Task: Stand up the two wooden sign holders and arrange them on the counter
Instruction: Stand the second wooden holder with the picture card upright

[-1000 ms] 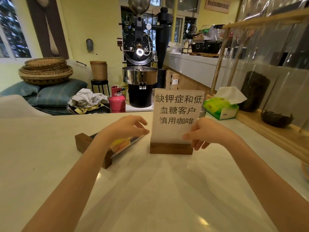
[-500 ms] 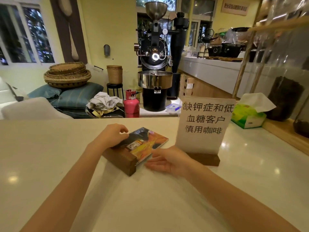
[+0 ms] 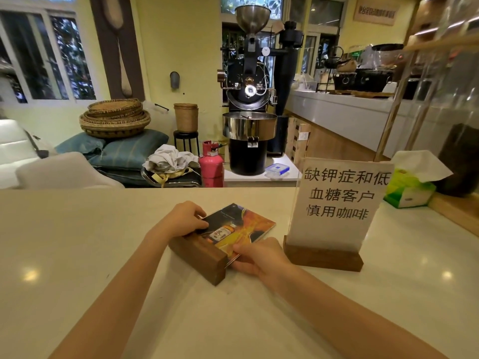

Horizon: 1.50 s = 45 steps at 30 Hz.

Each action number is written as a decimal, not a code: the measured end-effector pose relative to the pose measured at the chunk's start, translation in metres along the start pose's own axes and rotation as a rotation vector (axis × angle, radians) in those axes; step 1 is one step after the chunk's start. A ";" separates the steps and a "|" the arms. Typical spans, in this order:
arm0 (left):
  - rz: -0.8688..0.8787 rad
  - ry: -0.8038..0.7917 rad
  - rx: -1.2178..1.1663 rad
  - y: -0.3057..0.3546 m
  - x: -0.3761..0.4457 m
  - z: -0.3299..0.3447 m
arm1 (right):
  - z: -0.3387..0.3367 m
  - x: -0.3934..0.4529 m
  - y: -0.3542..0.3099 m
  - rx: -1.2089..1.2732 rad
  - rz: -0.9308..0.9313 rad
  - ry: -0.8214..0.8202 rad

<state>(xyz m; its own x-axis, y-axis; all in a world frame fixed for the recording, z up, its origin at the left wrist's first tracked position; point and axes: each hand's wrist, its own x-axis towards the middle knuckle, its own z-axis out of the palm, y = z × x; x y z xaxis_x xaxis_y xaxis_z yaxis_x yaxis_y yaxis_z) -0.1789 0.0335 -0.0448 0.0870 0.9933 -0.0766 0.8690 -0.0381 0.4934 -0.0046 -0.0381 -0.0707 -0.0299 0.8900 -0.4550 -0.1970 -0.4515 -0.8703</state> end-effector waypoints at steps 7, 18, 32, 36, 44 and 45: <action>0.017 0.030 -0.090 0.001 -0.004 -0.005 | -0.006 -0.011 -0.011 -0.149 -0.155 0.031; 0.120 0.001 -0.431 0.004 -0.024 -0.025 | -0.017 -0.028 -0.011 -0.399 -0.660 0.018; 0.323 0.182 -0.411 0.023 -0.032 -0.010 | -0.035 -0.043 0.005 -0.634 -1.032 0.162; 0.336 0.185 -0.397 0.027 -0.033 -0.007 | -0.039 -0.042 0.010 -0.675 -1.103 0.203; 0.287 0.152 -0.390 0.026 -0.040 -0.006 | -0.037 -0.045 0.014 -0.720 -1.118 0.213; 0.276 0.150 -0.385 0.027 -0.042 -0.005 | -0.037 -0.045 0.014 -0.723 -1.111 0.210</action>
<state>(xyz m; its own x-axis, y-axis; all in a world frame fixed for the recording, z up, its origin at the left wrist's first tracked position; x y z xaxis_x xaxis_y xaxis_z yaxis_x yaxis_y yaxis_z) -0.1617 -0.0082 -0.0244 0.1928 0.9577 0.2135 0.5782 -0.2867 0.7639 0.0304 -0.0871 -0.0690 -0.0301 0.8072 0.5895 0.5416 0.5088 -0.6691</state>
